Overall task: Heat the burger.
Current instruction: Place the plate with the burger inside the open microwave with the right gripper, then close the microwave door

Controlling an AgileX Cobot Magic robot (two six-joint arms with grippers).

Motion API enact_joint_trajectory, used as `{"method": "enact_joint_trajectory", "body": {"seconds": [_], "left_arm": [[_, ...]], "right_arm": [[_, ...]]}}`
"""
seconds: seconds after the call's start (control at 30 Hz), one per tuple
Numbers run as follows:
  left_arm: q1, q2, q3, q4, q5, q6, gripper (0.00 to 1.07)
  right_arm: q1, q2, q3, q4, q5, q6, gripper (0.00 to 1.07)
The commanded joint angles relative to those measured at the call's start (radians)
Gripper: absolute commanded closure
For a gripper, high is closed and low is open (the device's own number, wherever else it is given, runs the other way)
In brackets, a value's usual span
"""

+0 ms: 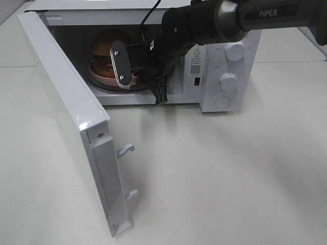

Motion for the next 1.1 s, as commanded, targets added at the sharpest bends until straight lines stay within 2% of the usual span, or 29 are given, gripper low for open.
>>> {"method": "enact_joint_trajectory", "body": {"seconds": [0.03, 0.1, 0.17, 0.43, 0.5, 0.7, 0.83, 0.9, 0.93, 1.1], "left_arm": [[0.0, -0.011, 0.0, -0.004, -0.014, 0.0, 0.09], [0.0, -0.011, 0.0, -0.004, -0.014, 0.0, 0.09], [0.0, -0.011, 0.0, -0.004, -0.014, 0.0, 0.09], [0.0, -0.011, 0.0, -0.004, -0.014, 0.0, 0.09], [0.0, -0.011, 0.0, -0.004, -0.014, 0.0, 0.09], [0.0, -0.011, 0.0, -0.004, -0.014, 0.0, 0.09], [0.0, -0.011, 0.0, -0.004, -0.014, 0.0, 0.09], [0.0, -0.011, 0.0, -0.004, -0.014, 0.0, 0.09], [0.0, -0.011, 0.0, -0.004, -0.014, 0.0, 0.09], [0.0, -0.011, 0.0, -0.004, -0.014, 0.0, 0.09]], "right_arm": [[-0.004, -0.012, -0.012, -0.006, -0.014, 0.023, 0.77], [-0.004, -0.021, 0.002, -0.006, -0.016, 0.042, 0.65], [-0.004, -0.029, 0.022, -0.006, -0.016, 0.042, 0.61], [-0.003, -0.064, 0.109, -0.005, -0.064, 0.042, 0.55], [-0.001, -0.097, 0.162, -0.007, -0.102, 0.042, 0.5], [-0.001, -0.152, 0.233, -0.008, -0.141, 0.042, 0.43], [-0.001, -0.209, 0.342, -0.008, -0.216, 0.042, 0.35], [-0.001, -0.224, 0.363, -0.008, -0.233, 0.042, 0.34], [-0.001, -0.253, 0.414, -0.005, -0.27, 0.045, 0.32], [-0.001, -0.319, 0.518, -0.004, -0.317, 0.057, 0.31]]}}
